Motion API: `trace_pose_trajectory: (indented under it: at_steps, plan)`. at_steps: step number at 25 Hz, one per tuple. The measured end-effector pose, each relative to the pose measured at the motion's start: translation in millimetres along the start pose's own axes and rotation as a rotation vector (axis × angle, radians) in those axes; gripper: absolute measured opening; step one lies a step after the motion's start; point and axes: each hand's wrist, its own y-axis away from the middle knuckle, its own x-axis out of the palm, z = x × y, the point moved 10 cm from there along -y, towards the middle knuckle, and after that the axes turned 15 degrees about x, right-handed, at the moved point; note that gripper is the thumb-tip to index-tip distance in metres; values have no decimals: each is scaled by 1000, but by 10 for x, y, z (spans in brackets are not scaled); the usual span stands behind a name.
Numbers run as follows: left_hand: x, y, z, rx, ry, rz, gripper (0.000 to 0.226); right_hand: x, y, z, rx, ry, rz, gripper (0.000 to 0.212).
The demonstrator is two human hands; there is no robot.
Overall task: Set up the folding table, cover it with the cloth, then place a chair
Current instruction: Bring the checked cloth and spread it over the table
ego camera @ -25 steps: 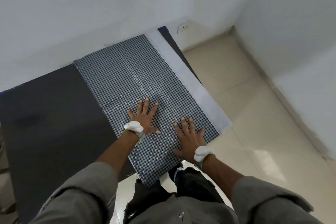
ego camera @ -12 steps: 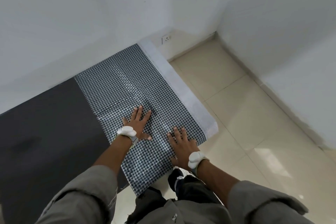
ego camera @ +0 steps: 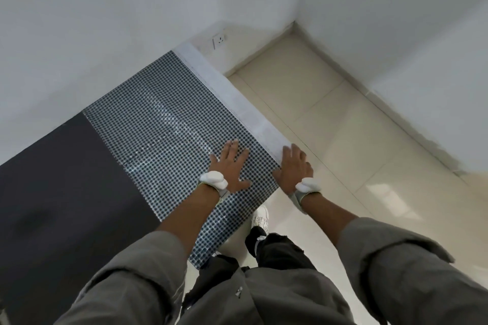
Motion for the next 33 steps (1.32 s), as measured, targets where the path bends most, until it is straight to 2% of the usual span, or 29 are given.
trace_pose_trajectory:
  at_steps: [3,5,8,10,13,17,18,21,23,24,27,29,31,33]
  plan:
    - [202,-214,-351,49,-16,111,112,90,-186,-474,210,-203,170,66]
    - [311,-270,-434,48,-42,161,117,200,-243,-692,308,-400,261,64]
    - [332,-270,-404,42,-56,185,119,243,-286,-973,498,-649,246,51]
    - [305,-268,-399,42,-50,200,118,242,-300,-1053,534,-712,218,37]
    - [244,-251,-442,33,-34,204,117,164,-327,-989,449,-698,181,10]
    - [81,-208,-501,-28,105,110,107,19,-290,-691,312,-837,212,18]
    - [-34,-208,-513,-56,230,24,101,-16,-264,-559,261,-883,247,18]
    - [-336,-188,-360,-240,822,-320,76,-23,-103,-106,125,-921,388,10]
    - [-422,-143,-326,-299,985,-386,79,-6,10,140,65,-901,455,9]
    - [-471,-116,-318,-303,934,-389,80,3,46,230,34,-896,479,12]
    - [-586,11,-230,-364,581,-423,79,-8,39,331,26,-896,497,27]
    - [-596,115,-209,-355,464,-464,80,-175,-109,378,38,-813,357,43]
    - [-574,276,-169,-337,448,-521,85,-406,-266,661,-38,-642,197,42]
    - [-599,467,-178,-286,421,-627,88,-520,-365,1137,-146,-501,180,47]
